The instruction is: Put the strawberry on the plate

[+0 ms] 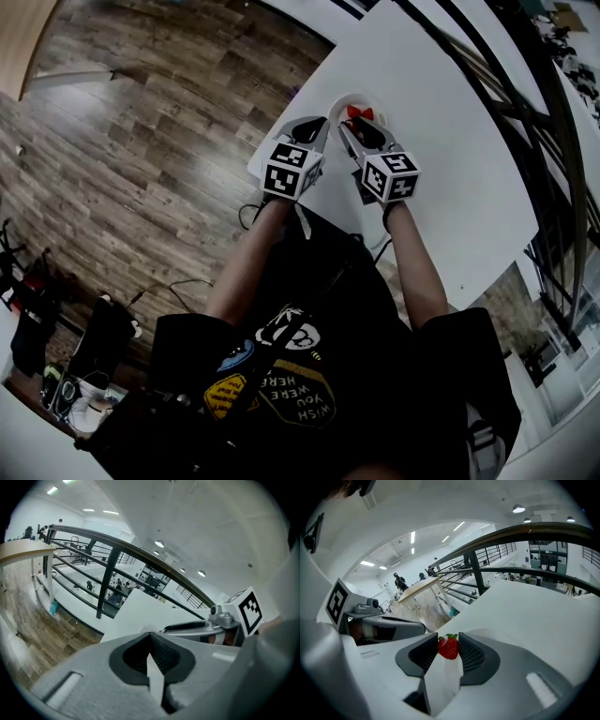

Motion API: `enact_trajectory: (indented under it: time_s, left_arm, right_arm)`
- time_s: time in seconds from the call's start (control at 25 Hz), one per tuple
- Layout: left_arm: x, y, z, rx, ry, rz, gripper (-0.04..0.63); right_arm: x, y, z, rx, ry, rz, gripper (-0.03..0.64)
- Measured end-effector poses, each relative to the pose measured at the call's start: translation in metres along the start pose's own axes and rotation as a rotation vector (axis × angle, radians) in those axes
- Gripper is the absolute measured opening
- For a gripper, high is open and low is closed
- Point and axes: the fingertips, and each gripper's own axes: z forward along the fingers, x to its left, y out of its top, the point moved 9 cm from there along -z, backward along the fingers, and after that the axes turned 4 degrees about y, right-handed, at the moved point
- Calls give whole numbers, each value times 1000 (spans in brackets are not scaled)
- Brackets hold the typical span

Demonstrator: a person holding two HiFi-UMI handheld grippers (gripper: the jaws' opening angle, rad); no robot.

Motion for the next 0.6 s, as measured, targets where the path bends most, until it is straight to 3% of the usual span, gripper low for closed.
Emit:
enact_trajectory:
  time_s: [0.6]
  left_arm:
    - [16, -20, 2, 9, 14, -78, 2]
  right_arm:
    - [-4, -23, 32, 166, -130, -60, 143]
